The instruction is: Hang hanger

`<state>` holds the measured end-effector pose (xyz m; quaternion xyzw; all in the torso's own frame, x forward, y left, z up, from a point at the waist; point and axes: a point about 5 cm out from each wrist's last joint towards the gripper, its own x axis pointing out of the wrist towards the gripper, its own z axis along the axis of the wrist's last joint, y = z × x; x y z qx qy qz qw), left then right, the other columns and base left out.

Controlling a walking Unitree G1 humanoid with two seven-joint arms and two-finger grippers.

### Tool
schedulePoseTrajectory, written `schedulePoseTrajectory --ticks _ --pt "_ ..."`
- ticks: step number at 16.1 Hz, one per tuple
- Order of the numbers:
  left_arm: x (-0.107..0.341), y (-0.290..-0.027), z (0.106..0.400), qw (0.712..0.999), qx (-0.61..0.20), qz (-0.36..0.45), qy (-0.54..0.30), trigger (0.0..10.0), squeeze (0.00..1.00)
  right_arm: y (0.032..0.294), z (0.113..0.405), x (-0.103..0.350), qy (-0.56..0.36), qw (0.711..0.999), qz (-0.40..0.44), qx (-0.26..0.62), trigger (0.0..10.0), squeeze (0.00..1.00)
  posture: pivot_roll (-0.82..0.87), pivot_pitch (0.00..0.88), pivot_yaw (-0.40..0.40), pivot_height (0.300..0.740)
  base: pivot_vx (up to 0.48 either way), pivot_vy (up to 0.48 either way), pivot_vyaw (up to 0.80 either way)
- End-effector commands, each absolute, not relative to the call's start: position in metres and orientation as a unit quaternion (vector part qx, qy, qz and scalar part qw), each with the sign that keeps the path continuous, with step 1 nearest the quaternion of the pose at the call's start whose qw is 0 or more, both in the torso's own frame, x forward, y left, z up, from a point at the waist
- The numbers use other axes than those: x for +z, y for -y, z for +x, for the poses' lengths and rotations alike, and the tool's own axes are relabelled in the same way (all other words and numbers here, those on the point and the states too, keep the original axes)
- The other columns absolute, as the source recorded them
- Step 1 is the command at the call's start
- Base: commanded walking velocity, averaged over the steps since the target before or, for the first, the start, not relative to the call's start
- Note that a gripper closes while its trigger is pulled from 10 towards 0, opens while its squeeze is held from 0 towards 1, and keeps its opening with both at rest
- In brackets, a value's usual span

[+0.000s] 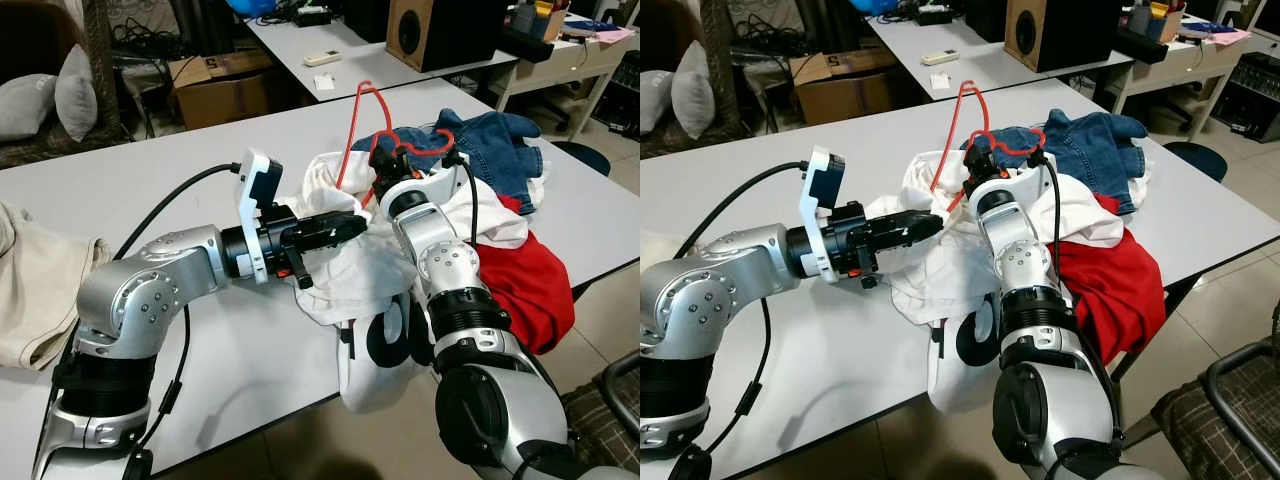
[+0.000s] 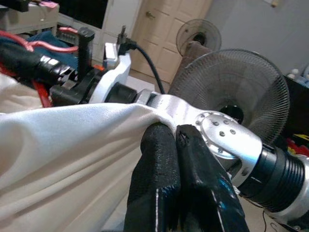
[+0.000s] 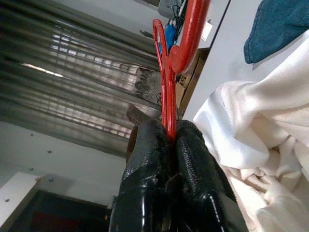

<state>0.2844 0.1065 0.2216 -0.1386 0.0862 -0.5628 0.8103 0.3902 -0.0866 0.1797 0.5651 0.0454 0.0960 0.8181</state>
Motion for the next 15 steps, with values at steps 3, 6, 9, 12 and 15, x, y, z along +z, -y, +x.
schedulePoseTrajectory --ticks 3,6,9,12,15 --pt "0.23 -0.112 0.296 0.848 -0.511 -0.135 -0.045 0.0 0.0 0.08 0.39 0.19 -0.041 0.823 0.552 0.127 10.0 0.0 0.01 0.004 0.047 0.74 0.0 0.0 0.0" --pt "0.236 -0.121 0.319 0.901 -0.415 -0.127 -0.008 0.0 0.0 0.065 0.373 0.183 -0.078 0.842 0.501 0.185 10.0 0.0 0.01 0.0 0.041 0.74 0.0 0.0 0.0" --pt "0.229 -0.12 0.32 0.917 -0.383 -0.109 -0.01 0.1 0.0 0.068 0.349 0.177 -0.107 0.832 0.503 0.207 10.0 0.0 -0.01 0.0 0.043 0.74 0.0 0.0 0.0" --pt "0.224 -0.116 0.318 0.926 -0.362 -0.11 -0.007 1.1 0.0 0.082 0.328 0.17 -0.132 0.835 0.493 0.207 10.0 0.0 -0.01 0.0 0.05 0.74 0.0 0.0 0.0" --pt "0.22 -0.109 0.308 0.915 -0.39 -0.1 -0.021 10.0 0.0 0.093 0.313 0.165 -0.146 0.835 0.491 0.201 10.0 0.0 -0.01 0.0 0.054 0.74 0.0 0.0 0.0"
